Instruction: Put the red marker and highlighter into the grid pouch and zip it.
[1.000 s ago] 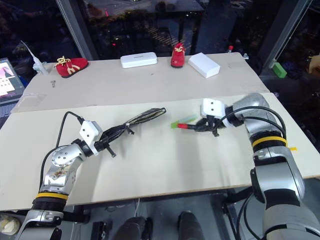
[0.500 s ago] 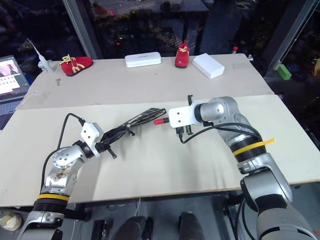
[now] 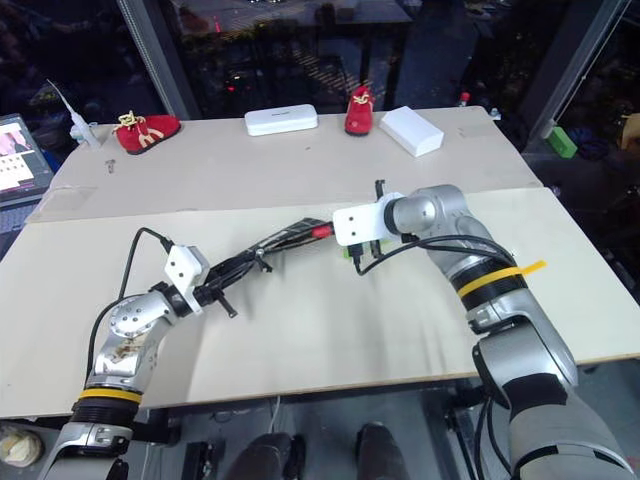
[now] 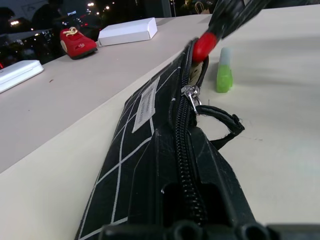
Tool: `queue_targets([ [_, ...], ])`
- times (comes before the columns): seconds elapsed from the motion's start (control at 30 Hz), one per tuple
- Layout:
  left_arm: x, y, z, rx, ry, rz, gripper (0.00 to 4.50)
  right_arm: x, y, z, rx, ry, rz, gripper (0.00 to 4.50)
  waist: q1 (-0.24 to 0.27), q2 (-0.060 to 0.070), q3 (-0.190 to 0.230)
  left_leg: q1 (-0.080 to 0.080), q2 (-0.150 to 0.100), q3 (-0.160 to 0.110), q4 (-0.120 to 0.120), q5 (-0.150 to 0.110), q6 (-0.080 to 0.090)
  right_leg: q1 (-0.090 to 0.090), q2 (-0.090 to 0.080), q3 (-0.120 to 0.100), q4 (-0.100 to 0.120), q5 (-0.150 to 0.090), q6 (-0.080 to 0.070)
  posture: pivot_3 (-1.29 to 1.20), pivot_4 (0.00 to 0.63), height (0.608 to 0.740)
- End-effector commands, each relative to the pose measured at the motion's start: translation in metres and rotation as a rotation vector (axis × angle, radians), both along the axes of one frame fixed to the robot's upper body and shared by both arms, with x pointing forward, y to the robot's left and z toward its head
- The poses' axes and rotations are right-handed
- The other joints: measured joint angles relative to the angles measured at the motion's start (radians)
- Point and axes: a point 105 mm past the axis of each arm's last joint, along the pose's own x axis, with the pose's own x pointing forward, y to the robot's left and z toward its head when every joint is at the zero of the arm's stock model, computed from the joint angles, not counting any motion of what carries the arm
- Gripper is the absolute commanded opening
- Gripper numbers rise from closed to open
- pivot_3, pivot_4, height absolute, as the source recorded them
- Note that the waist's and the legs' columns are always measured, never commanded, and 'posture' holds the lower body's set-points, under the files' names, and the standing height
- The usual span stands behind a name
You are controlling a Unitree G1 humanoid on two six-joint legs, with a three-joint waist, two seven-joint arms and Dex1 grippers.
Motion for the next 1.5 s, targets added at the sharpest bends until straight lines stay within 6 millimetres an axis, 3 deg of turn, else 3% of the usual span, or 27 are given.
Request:
queue_targets([
  [0.03,-0.001,-0.005,0.011,-0.011,-0.043,-0.015,0.0,0.004,0.017,0.025,0.015,-0.089,0.039,0.45,-0.002,0.0,0.0,0.0,0.0,0.0,0.0,0.0,0.0,0.0,0.0,0.0,0.0,0.0,0.0,0.0,0.15,0.74],
  [0.17,-0.001,-0.006,0.011,-0.012,-0.042,-0.015,0.0,0.007,0.027,0.025,-0.014,-0.118,0.059,0.45,-0.001,0.0,0.0,0.0,0.0,0.0,0.0,0.0,0.0,0.0,0.0,0.0,0.0,0.0,0.0,0.0,0.15,0.74],
  [0.5,-0.001,-0.008,0.012,-0.012,-0.045,-0.021,0.0,-0.014,0.102,0.002,-0.018,-0.117,0.259,0.45,-0.017,0.0,0.0,0.0,0.0,-0.001,0.0,0.0,0.0,-0.001,0.001,0.0,0.002,0.0,0.0,0.0,0.15,0.74],
  [0.73,-0.003,-0.003,0.014,-0.011,-0.051,-0.003,0.0,-0.019,0.122,0.0,0.058,-0.125,0.321,0.45,-0.022,0.0,0.0,0.0,0.0,-0.002,0.0,0.0,-0.001,-0.001,0.001,0.0,0.002,0.0,0.0,0.0,0.15,0.74],
  [0.77,-0.003,-0.002,0.014,-0.011,-0.051,0.0,0.0,-0.019,0.12,0.0,0.078,-0.104,0.312,1.47,-0.023,0.0,0.0,0.0,0.0,-0.002,0.0,0.0,-0.001,-0.001,0.001,0.0,0.002,0.0,0.0,0.0,0.15,0.74],
  [0.93,-0.004,0.0,0.014,-0.008,-0.052,0.007,0.0,-0.008,0.11,0.013,0.129,-0.134,0.258,3.03,-0.025,0.0,0.0,0.0,0.0,-0.002,-0.001,0.0,-0.001,-0.001,0.001,0.0,0.002,0.0,0.0,0.0,0.15,0.74],
  [0.97,-0.004,0.0,0.014,-0.008,-0.052,0.008,0.0,-0.006,0.098,0.02,0.168,-0.102,0.24,3.39,-0.025,0.0,0.0,0.0,0.0,-0.002,-0.001,0.0,-0.001,-0.001,0.001,0.0,0.002,0.0,0.0,0.0,0.15,0.74],
  [1.07,-0.003,0.0,0.014,-0.009,-0.053,0.01,0.0,-0.007,0.073,0.032,0.253,0.0,0.225,3.39,-0.021,0.0,0.0,0.0,0.0,-0.002,-0.001,0.0,-0.001,-0.001,0.001,0.0,0.002,0.0,0.0,0.0,0.15,0.74],
  [1.27,-0.004,-0.002,0.013,-0.013,-0.053,0.011,0.0,-0.039,0.002,0.041,0.376,0.409,0.253,3.39,-0.017,0.0,0.0,0.0,0.0,-0.002,0.0,-0.001,0.001,0.001,0.001,-0.001,-0.001,0.0,0.0,0.0,0.15,0.74],
  [1.4,-0.005,-0.001,0.012,-0.014,-0.051,0.015,0.0,-0.024,-0.029,0.035,0.428,0.481,0.112,3.39,-0.025,0.0,0.0,0.001,0.001,0.0,0.0,-0.001,0.001,0.001,0.001,0.001,-0.001,0.0,0.0,0.0,0.15,0.74],
  [1.5,-0.005,0.0,0.012,-0.014,-0.052,0.017,0.0,-0.013,-0.038,0.027,0.422,0.463,0.037,3.39,-0.026,0.0,0.0,0.005,0.002,0.001,-0.001,-0.001,0.001,0.003,0.001,0.001,0.0,0.001,-0.002,0.0,0.15,0.74],
])
